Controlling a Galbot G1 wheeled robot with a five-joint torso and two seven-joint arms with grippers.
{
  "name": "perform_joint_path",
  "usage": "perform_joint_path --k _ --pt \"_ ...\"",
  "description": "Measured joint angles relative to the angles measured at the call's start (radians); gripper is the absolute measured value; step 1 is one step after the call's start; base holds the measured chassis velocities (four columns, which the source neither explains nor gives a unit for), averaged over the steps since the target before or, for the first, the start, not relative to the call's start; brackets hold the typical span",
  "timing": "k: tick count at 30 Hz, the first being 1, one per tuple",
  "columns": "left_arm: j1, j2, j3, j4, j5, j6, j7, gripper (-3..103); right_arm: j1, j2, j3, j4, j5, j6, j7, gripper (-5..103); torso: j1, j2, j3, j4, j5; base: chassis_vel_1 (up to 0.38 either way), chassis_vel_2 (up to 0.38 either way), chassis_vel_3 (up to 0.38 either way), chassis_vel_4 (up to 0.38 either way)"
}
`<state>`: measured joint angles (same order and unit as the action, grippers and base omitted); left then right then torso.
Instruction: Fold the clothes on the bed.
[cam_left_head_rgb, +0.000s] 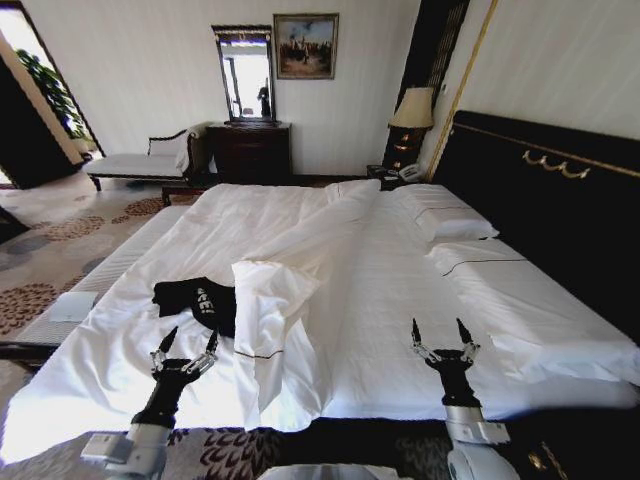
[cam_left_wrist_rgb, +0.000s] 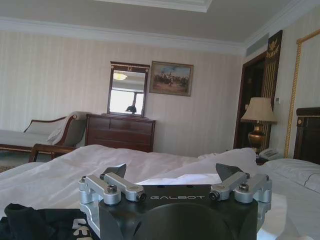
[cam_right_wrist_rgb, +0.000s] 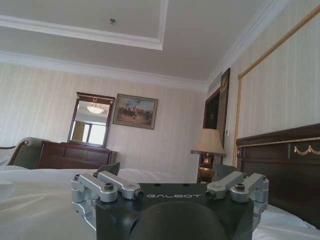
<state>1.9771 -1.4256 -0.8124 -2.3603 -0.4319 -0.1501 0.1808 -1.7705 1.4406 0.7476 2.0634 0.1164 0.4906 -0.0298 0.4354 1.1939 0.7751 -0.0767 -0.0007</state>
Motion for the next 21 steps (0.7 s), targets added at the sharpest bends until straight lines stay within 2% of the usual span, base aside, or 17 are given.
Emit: perform_joint_path --k 11,21 --pt "0.006 -0.015 0.012 -0.002 0.011 -0.008 0.000 100 -0.002 0.006 -0.003 0.003 -0.007 0.000 0.001 100 -0.002 0.001 -0.001 -0.0001 0.0001 -0.015 0.053 0.011 -0.056" --pt "0.007 -0.028 0.026 0.009 0.029 -0.017 0.000 100 0.004 0.006 -0.007 -0.005 -0.006 0.001 0.007 100 -0.001 0.000 0.000 -0.0002 -0.0004 -0.017 0.276 0.019 -0.287"
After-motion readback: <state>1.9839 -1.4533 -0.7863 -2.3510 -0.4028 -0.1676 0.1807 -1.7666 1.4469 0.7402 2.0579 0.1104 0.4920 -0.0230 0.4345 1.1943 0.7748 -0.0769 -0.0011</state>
